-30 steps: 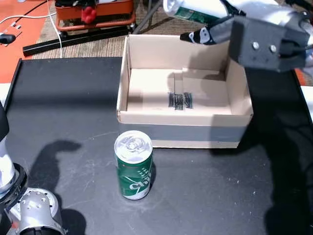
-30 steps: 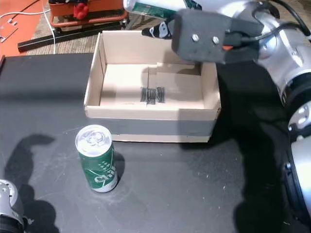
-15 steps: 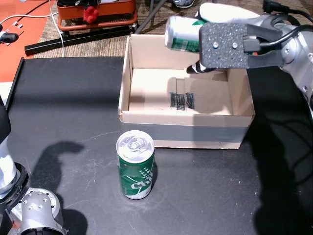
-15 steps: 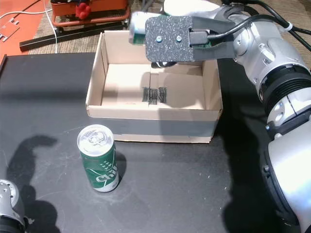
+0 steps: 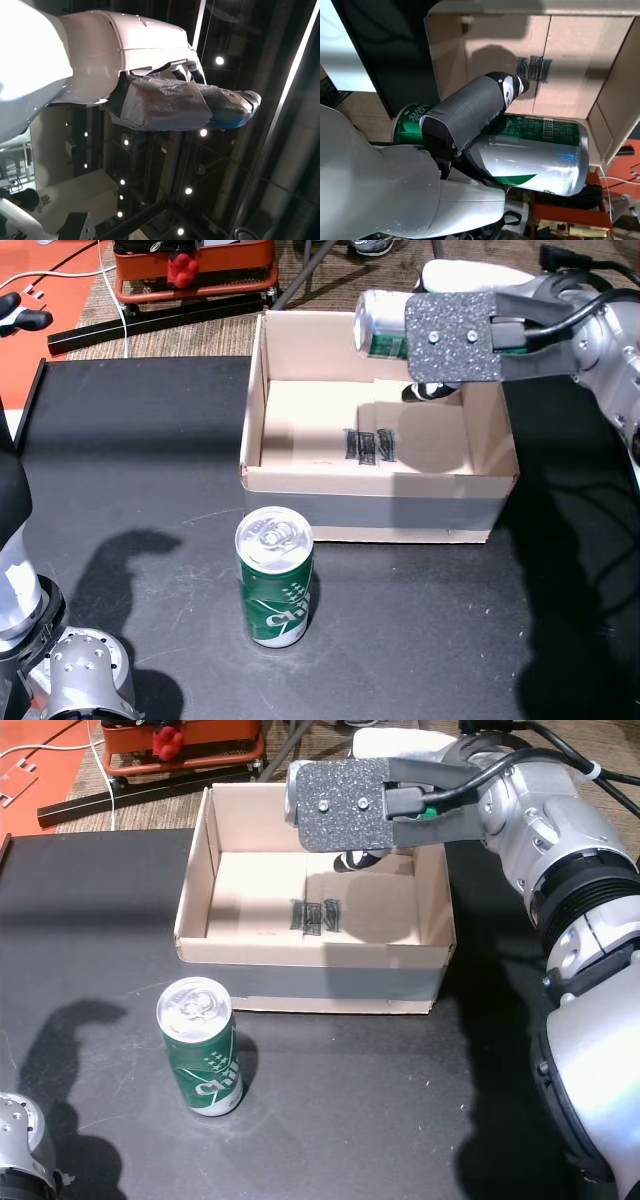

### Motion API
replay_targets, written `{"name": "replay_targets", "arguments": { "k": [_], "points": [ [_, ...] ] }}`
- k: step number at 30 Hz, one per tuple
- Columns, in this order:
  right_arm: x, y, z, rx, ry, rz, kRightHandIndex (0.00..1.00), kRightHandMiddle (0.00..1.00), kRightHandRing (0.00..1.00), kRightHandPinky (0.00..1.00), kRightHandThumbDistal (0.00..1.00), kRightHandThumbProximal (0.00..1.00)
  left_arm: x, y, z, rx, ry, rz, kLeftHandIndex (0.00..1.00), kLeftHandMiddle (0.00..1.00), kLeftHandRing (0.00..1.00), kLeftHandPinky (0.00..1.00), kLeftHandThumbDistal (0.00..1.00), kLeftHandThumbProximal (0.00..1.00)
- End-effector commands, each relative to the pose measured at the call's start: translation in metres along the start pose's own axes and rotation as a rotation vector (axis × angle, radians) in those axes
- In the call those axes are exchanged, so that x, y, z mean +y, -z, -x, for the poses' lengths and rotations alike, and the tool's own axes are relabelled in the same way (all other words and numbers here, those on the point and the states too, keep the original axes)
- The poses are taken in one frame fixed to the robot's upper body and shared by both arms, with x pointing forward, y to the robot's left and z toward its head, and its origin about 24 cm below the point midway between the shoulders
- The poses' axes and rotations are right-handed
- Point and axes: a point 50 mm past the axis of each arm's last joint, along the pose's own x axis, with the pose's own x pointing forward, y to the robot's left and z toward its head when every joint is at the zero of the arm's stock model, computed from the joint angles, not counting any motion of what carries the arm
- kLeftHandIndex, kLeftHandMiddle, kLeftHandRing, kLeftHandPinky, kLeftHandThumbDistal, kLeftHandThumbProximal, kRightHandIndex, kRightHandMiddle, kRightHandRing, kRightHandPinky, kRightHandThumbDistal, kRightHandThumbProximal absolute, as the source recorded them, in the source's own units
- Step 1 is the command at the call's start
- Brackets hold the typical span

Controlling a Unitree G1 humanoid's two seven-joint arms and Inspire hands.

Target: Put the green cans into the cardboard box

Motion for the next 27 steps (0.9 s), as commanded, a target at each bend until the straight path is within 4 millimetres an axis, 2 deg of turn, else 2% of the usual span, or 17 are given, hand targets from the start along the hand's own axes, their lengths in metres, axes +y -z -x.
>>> {"name": "replay_targets", "arguments": {
  "k": [1, 6, 10, 14, 18, 20, 27],
  "points": [
    [-0.012, -0.007, 0.001, -0.022, 0.030, 0.015, 0.32, 0.33, 0.31, 0.13, 0.52, 0.00, -0.010, 0.003, 0.003, -0.009, -0.022, 0.027, 0.52, 0.67, 0.86, 0.83, 0.60, 0.90],
    [-0.010, -0.007, 0.000, -0.019, 0.022, 0.015, 0.41, 0.42, 0.36, 0.16, 0.50, 0.00, -0.011, 0.003, 0.003, -0.021, -0.040, 0.028, 0.52, 0.66, 0.86, 0.81, 0.60, 0.88],
    [-0.008, -0.010, -0.001, -0.021, 0.013, 0.026, 0.36, 0.36, 0.32, 0.15, 0.51, 0.00, -0.011, 0.003, 0.004, -0.015, -0.038, 0.023, 0.52, 0.66, 0.85, 0.81, 0.61, 0.89],
    [-0.006, -0.013, -0.002, -0.040, 0.014, 0.040, 0.34, 0.35, 0.31, 0.14, 0.52, 0.00, -0.012, 0.003, 0.004, -0.019, -0.041, 0.026, 0.52, 0.67, 0.85, 0.82, 0.61, 0.91],
    [-0.006, -0.019, -0.003, -0.066, 0.020, 0.051, 0.40, 0.39, 0.33, 0.15, 0.52, 0.00, -0.012, 0.002, 0.005, -0.011, -0.048, 0.020, 0.51, 0.66, 0.84, 0.81, 0.62, 0.91],
    [-0.005, -0.021, -0.003, -0.080, 0.023, 0.049, 0.40, 0.39, 0.32, 0.15, 0.51, 0.00, -0.012, 0.002, 0.004, -0.015, -0.040, 0.022, 0.51, 0.66, 0.85, 0.82, 0.59, 0.91],
    [-0.003, -0.023, -0.004, -0.094, 0.021, 0.054, 0.46, 0.42, 0.34, 0.16, 0.52, 0.00, -0.011, 0.002, 0.003, -0.023, -0.033, 0.023, 0.52, 0.67, 0.85, 0.82, 0.59, 0.92]
  ]
}}
